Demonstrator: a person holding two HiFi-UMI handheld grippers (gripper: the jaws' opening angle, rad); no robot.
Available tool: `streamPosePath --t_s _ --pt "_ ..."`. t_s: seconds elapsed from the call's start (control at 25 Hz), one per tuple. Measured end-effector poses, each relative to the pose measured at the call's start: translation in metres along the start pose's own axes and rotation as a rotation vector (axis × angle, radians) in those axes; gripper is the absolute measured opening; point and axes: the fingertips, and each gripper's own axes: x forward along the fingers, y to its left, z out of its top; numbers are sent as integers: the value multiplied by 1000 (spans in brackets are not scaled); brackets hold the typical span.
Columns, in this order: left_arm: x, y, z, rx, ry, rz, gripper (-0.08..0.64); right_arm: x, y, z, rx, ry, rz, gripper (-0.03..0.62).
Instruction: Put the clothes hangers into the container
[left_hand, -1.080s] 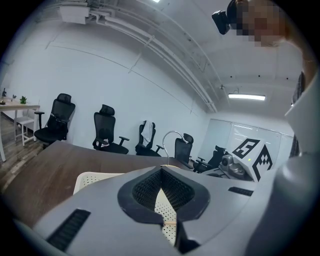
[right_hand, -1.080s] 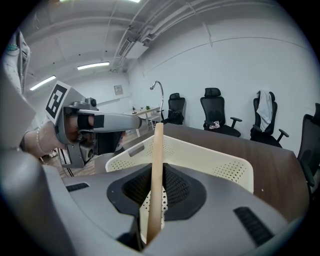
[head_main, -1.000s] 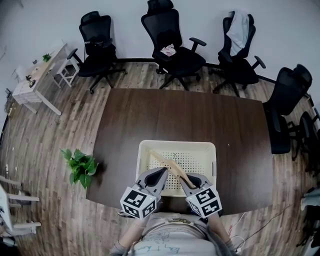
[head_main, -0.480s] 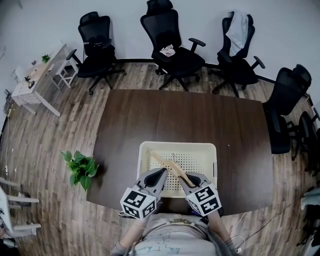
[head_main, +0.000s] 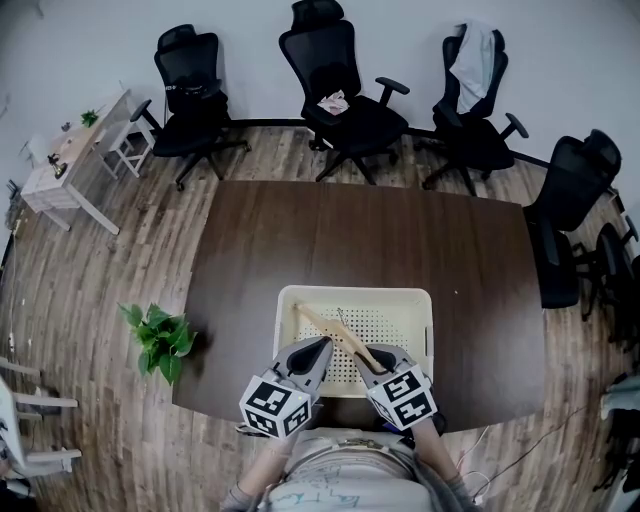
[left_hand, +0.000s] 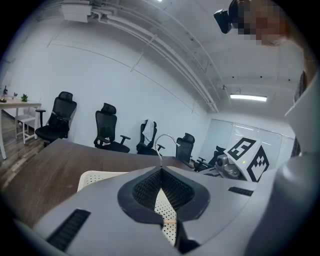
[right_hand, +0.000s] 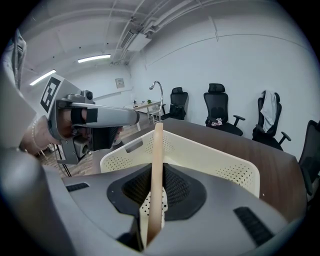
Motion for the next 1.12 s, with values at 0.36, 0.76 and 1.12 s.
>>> streamPosePath --t_s 0.36,0.76,1.12 --pt "4 2 -1 10 4 -1 11 1 -3 0 0 -5 -10 60" --pt "4 2 -5 3 12 -4 11 0 -7 -1 1 -5 -21 61" --pt "3 1 -5 5 12 -12 11 0 -10 -1 -6 -8 -48 63"
